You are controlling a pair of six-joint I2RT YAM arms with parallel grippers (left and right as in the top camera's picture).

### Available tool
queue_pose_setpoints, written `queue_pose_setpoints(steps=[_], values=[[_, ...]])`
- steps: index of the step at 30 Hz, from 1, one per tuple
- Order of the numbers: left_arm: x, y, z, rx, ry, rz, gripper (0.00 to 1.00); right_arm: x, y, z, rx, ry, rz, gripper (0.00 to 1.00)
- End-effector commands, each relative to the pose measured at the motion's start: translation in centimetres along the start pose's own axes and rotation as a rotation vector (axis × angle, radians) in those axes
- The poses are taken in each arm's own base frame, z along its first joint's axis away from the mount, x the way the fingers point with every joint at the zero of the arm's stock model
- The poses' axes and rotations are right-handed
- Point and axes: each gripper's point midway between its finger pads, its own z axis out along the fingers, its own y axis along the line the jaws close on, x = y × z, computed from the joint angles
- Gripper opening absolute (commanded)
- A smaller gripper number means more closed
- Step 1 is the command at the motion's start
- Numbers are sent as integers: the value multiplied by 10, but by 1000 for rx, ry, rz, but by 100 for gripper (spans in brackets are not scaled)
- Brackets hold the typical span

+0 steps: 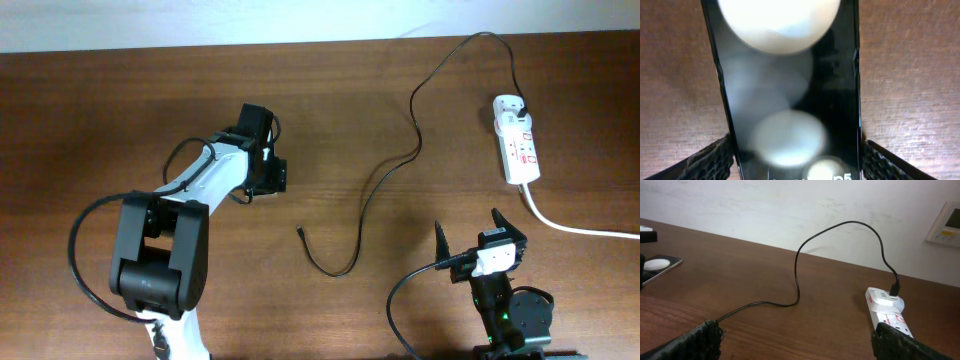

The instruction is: Plug charger to phone and switch on socket

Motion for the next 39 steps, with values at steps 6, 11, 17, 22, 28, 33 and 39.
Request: queue_pose_setpoints(steps=[6,11,17,22,28,33,39], values=[[56,-6,9,51,222,-38,81,2,1,0,-3,3,4,99],[75,-9,3,74,304,-43,81,2,1,0,-3,3,4,99],[90,-6,-2,53,371,-70,82,2,1,0,-3,3,4,99],[88,-6,-1,54,363,-70,89,2,1,0,-3,3,4,99],[75,-6,4,55,304,-68,99,2,1,0,-3,3,4,99],[51,5,10,-17,195,-59,99,2,1,0,-3,3,4,99],[18,-2,14,16,62,-64,99,2,1,0,-3,3,4,99]])
